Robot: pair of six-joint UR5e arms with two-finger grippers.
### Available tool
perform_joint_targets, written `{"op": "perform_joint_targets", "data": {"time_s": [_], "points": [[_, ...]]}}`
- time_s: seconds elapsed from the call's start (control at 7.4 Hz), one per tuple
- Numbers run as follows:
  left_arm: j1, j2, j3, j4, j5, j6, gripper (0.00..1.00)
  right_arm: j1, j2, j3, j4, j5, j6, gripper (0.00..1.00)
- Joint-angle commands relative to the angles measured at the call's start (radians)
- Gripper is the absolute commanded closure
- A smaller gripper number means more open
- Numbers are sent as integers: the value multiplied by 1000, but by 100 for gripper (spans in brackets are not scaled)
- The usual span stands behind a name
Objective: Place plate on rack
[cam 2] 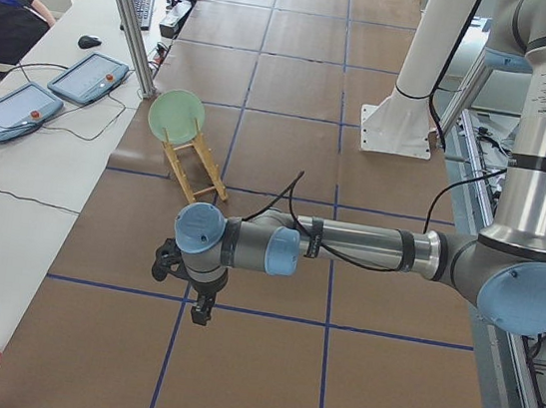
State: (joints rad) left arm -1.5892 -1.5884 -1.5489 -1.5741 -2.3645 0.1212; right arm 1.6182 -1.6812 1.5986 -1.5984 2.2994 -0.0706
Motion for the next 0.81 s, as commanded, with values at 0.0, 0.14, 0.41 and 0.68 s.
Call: {"op": "perform_joint_targets", "data": {"time_s": [0.0,0.14,0.41,0.68], "points": [[0,-1,-2,2,1,0,0,0,0,0,0,0,0,0],[0,-1,-6,2,2,-2,0,0,0,0,0,0,0,0],[0,-1,-10,2,2,-2,0,-1,0,0,0,0,0,0],[0,1,-10,2,2,0,0,0,0,1,0,0,0,0]]}}
